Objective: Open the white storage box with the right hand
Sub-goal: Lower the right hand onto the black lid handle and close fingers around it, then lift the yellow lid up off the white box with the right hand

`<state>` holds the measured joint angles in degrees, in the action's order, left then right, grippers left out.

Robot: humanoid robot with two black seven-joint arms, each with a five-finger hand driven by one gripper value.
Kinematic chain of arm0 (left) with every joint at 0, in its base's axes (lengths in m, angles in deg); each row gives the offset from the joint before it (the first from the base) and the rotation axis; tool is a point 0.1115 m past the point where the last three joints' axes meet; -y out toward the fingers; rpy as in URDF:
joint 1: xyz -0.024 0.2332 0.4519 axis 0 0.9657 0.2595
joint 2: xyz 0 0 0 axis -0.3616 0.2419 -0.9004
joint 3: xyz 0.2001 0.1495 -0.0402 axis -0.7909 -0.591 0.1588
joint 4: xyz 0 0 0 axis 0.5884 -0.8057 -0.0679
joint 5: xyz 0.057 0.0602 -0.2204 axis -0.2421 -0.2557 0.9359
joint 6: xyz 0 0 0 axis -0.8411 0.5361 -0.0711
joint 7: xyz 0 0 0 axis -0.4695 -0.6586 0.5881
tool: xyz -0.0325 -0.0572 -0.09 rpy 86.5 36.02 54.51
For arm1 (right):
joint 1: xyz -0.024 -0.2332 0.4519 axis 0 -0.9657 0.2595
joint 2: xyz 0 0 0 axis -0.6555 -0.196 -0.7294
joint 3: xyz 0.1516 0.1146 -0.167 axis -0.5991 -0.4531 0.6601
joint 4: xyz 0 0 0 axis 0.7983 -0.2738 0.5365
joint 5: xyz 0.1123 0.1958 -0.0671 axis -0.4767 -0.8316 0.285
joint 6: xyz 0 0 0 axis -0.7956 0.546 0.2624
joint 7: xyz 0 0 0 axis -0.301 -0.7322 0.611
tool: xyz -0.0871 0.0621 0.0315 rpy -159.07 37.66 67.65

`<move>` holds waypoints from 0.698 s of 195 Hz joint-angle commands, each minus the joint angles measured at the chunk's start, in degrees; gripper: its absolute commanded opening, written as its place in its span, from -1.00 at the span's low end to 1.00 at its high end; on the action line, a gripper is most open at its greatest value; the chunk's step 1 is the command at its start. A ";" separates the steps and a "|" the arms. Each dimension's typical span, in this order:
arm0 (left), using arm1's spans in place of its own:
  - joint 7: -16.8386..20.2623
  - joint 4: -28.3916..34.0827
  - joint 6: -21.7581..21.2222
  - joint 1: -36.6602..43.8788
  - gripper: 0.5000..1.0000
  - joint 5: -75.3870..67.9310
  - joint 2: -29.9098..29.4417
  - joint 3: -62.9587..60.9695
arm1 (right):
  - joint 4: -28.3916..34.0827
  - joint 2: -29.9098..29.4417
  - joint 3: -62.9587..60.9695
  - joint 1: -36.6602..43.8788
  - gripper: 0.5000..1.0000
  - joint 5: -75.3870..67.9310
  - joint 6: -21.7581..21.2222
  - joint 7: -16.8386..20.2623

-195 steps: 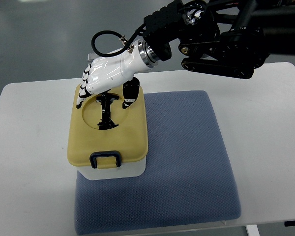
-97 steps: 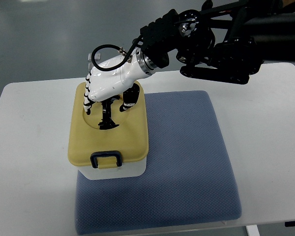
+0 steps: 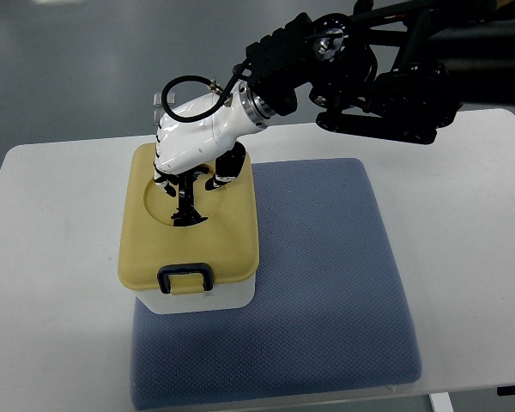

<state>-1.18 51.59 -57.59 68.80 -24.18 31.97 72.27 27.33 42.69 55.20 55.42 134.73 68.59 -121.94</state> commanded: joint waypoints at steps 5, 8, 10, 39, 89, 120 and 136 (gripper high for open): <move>0.00 -0.06 0.00 0.00 1.00 0.00 0.00 0.00 | 0.00 -0.08 0.00 0.03 -0.50 0.00 0.00 -0.06; 0.00 -0.06 0.00 0.00 1.00 0.00 0.00 0.00 | 0.00 -0.08 0.00 0.03 -0.51 0.00 0.00 -0.06; 0.00 -0.06 0.00 0.00 1.00 0.00 0.00 0.00 | 0.00 -0.08 0.00 0.03 -0.51 0.00 0.00 -0.06; 0.00 0.02 0.00 0.00 1.00 0.00 0.00 0.00 | 0.09 -0.08 0.00 0.03 -0.72 0.00 0.09 -0.32; 0.00 -0.06 0.00 0.00 1.00 0.00 0.00 0.00 | 0.09 -0.79 0.00 -0.23 -1.00 0.00 2.72 -0.67; 0.00 0.02 0.00 0.00 1.00 0.00 0.00 0.00 | 0.00 -1.05 -0.18 -0.32 -1.00 0.00 6.94 -1.48; 0.00 0.02 0.00 0.00 1.00 0.00 0.00 0.00 | 0.00 -0.87 -0.53 -0.23 -1.00 -0.08 8.44 -1.48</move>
<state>-1.18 51.59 -57.59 68.80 -24.18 31.97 72.27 27.42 41.67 55.02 55.16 134.74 74.96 -123.36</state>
